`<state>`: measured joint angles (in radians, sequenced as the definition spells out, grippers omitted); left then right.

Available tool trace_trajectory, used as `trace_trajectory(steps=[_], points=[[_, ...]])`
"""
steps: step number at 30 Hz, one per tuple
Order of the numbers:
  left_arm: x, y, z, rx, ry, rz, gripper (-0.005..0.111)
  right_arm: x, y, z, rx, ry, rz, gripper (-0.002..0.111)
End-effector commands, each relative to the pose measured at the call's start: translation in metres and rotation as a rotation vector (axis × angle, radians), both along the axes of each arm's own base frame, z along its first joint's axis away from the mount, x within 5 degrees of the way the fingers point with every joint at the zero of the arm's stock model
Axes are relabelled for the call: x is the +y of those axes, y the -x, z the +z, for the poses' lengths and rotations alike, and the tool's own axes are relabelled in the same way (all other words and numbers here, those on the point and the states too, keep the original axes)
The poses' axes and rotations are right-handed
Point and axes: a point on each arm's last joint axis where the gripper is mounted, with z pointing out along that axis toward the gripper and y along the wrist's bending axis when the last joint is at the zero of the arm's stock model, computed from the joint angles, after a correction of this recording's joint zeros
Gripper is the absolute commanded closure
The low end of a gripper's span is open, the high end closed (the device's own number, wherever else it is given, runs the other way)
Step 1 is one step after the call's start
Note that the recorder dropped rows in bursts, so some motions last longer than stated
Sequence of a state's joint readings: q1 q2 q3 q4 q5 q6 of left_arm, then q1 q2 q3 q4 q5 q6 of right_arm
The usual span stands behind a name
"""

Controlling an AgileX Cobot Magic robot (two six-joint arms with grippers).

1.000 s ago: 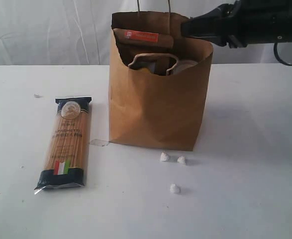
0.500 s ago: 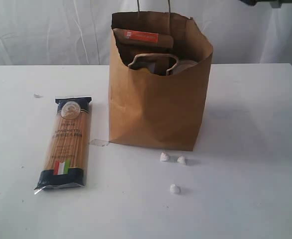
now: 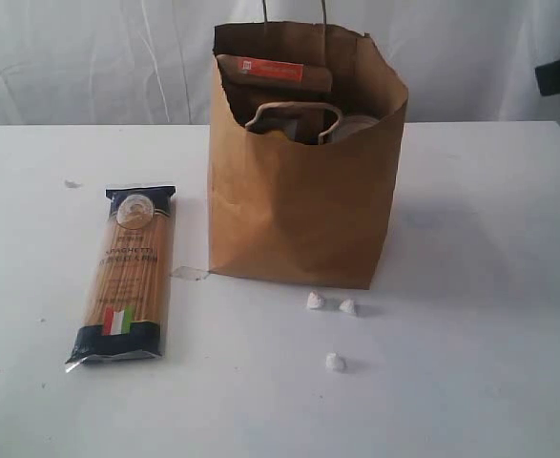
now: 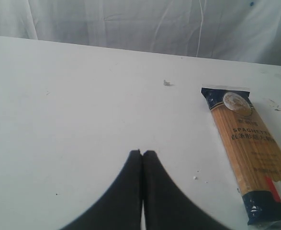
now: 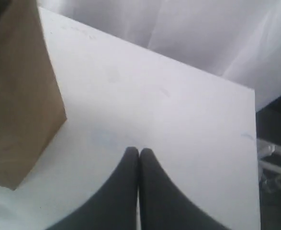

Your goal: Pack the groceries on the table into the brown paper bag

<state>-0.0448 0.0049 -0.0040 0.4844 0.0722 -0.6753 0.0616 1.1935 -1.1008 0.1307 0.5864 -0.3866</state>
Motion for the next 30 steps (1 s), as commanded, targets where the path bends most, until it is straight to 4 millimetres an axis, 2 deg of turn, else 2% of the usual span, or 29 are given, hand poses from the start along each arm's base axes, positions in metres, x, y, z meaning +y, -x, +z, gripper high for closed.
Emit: trace_trajectory(steps=[1, 8, 11, 15, 20, 23, 26, 30], points=[[0.000, 0.000, -0.001, 0.002, -0.003, 0.003, 0.107, -0.003, -0.029, -0.038, 0.142, -0.017, -0.073, 0.108], [0.000, 0.000, -0.001, 0.002, -0.003, 0.003, 0.107, 0.005, -0.066, -0.129, 0.456, -0.078, -0.093, 0.108], [0.000, 0.000, -0.001, 0.002, -0.003, 0.003, 0.107, 0.005, -0.074, -0.154, 0.533, -0.072, -0.098, 0.108], [0.000, 0.000, -0.001, 0.002, -0.003, 0.003, 0.107, 0.006, -0.075, -0.170, 0.534, -0.093, -0.116, 0.108], [0.000, 0.000, -0.001, 0.002, -0.003, 0.003, 0.107, 0.007, -0.050, -0.180, 0.321, -0.183, -0.194, 0.108], [0.000, 0.000, -0.001, 0.002, -0.003, 0.003, 0.107, 0.014, -0.019, -0.187, 0.125, -0.143, -0.165, 0.108], [0.000, 0.000, -0.001, 0.002, -0.003, 0.003, 0.107, 0.031, 0.011, -0.185, -0.070, -0.088, -0.039, 0.108], [0.000, 0.000, -0.001, 0.002, -0.003, 0.003, 0.107, 0.071, 0.038, -0.180, -0.139, -0.080, 0.227, 0.108]])
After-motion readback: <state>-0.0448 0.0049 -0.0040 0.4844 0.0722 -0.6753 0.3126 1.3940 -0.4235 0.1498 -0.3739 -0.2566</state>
